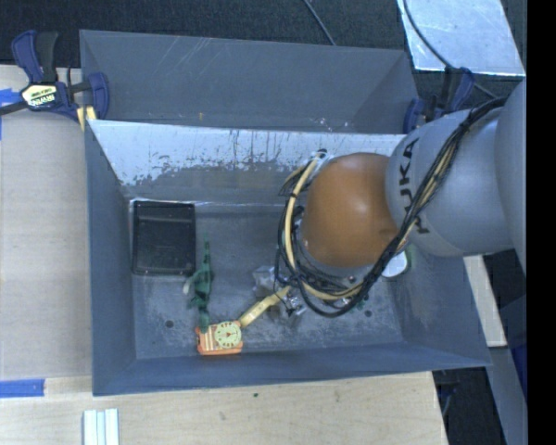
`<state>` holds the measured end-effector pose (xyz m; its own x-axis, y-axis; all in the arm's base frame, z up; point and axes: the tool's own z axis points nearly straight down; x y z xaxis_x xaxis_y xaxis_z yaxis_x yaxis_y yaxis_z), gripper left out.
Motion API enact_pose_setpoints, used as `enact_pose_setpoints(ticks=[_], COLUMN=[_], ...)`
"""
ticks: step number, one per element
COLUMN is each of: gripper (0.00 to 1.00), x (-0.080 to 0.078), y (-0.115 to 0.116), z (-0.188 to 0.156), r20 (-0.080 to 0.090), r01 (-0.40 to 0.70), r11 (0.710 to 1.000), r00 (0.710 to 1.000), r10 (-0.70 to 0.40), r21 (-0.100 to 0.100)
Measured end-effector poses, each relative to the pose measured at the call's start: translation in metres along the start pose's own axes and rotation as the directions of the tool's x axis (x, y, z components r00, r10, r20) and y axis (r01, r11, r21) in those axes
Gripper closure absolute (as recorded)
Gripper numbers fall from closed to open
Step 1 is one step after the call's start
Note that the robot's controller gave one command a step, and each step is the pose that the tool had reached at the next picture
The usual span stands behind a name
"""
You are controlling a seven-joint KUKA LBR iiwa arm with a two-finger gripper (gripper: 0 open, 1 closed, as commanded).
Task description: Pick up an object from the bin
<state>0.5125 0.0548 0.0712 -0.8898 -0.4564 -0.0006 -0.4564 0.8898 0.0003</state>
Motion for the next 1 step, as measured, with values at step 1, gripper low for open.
enact_pose_setpoints(ticks=[1], gripper=[1.00], x=[0.0026], y=[0.0011], z=[-0.0159], r20=[-0.008], r01=[-0.001], r11=[1.000], r00=[1.000], r10=[0.001], r21=[-0.003])
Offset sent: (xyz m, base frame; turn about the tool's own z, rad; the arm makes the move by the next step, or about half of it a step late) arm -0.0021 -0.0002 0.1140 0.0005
